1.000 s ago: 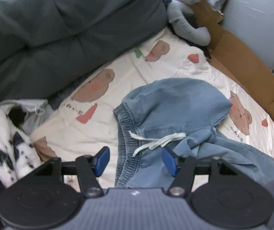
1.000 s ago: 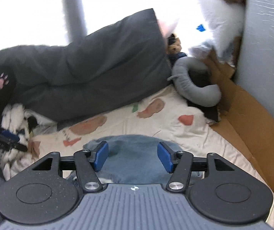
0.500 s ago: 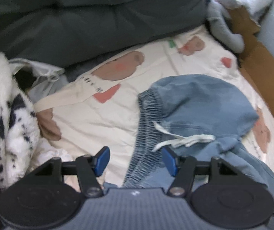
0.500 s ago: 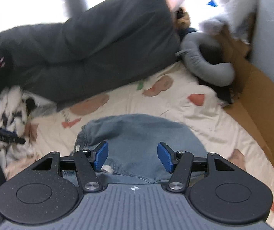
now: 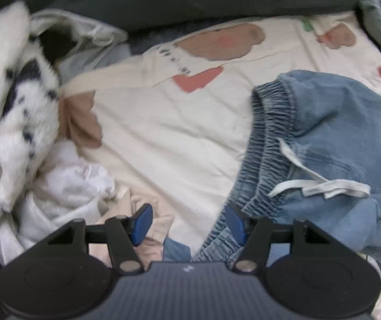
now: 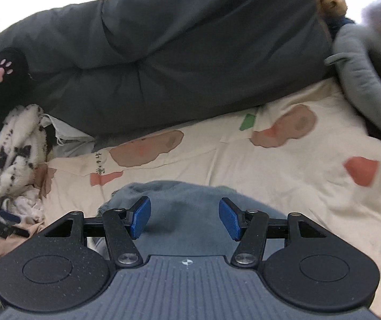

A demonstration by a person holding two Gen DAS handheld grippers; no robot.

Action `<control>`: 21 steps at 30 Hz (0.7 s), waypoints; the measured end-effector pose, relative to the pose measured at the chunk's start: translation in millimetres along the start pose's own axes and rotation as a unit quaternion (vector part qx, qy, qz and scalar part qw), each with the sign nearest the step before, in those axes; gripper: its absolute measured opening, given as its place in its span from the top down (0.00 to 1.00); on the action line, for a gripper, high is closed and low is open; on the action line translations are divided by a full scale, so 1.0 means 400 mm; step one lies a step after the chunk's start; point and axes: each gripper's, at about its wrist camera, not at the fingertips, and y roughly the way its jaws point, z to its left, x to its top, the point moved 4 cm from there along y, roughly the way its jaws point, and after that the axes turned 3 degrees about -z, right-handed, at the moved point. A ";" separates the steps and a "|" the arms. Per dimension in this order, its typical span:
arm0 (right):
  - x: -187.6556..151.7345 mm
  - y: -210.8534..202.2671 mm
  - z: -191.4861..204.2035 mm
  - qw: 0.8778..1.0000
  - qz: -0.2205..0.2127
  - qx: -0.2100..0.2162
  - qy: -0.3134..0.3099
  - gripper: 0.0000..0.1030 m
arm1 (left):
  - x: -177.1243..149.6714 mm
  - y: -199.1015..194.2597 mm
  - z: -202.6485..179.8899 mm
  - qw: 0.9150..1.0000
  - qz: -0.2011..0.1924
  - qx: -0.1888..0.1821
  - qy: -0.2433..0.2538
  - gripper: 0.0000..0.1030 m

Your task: Fold clothes

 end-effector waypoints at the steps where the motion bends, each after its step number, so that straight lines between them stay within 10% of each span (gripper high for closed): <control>1: 0.010 0.028 -0.006 1.000 0.003 0.007 0.001 0.39 | -0.007 0.006 0.007 1.000 0.007 0.007 -0.011 0.39; 13: 0.112 0.307 -0.015 0.994 0.061 0.069 -0.062 0.39 | -0.156 0.025 0.072 0.981 0.042 0.001 -0.188 0.42; 21: 0.166 0.429 0.025 0.982 0.095 0.090 -0.138 0.39 | -0.238 0.062 0.087 0.961 0.063 -0.072 -0.258 0.43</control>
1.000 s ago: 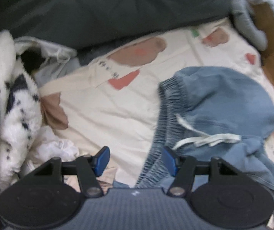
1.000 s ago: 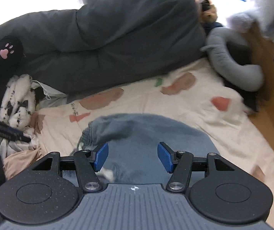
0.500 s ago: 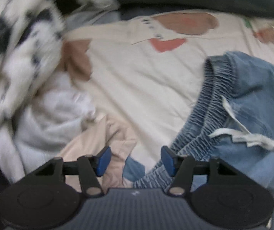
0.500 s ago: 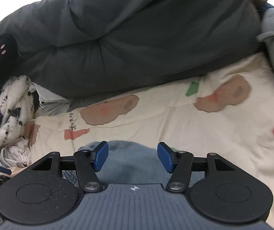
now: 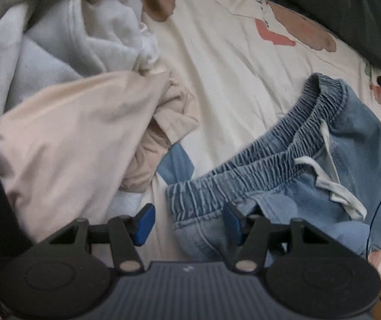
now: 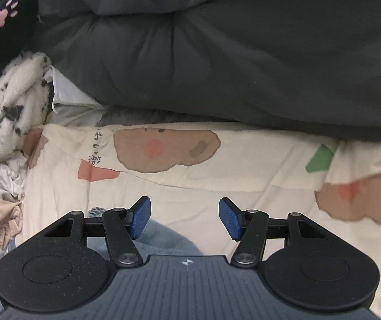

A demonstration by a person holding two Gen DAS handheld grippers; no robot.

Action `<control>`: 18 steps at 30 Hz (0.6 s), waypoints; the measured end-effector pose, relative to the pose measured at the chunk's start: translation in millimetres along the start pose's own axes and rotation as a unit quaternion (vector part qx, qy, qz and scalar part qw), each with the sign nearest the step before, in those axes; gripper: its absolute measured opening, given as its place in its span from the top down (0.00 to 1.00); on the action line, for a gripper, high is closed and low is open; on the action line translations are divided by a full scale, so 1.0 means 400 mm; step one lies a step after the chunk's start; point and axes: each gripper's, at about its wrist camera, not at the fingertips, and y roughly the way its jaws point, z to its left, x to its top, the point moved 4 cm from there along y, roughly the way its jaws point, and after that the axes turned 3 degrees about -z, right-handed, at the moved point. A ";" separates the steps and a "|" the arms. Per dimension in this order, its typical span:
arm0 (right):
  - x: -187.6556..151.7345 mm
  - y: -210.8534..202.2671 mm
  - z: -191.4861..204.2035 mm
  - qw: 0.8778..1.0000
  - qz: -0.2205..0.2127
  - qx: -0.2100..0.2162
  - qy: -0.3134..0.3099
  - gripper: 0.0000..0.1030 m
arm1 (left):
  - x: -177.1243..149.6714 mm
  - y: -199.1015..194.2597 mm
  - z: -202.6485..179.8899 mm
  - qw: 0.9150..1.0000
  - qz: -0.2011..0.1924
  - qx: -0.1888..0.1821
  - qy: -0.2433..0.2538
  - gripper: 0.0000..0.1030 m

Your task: Fold clothes

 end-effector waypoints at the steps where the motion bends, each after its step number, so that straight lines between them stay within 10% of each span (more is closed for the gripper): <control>1: 0.007 0.011 -0.001 1.000 0.005 0.002 -0.005 0.39 | -0.005 0.008 0.001 1.000 0.004 -0.007 -0.004 0.43; 18: 0.010 0.129 0.024 0.992 0.093 0.014 -0.089 0.39 | -0.066 0.111 0.012 0.997 0.057 -0.057 -0.012 0.55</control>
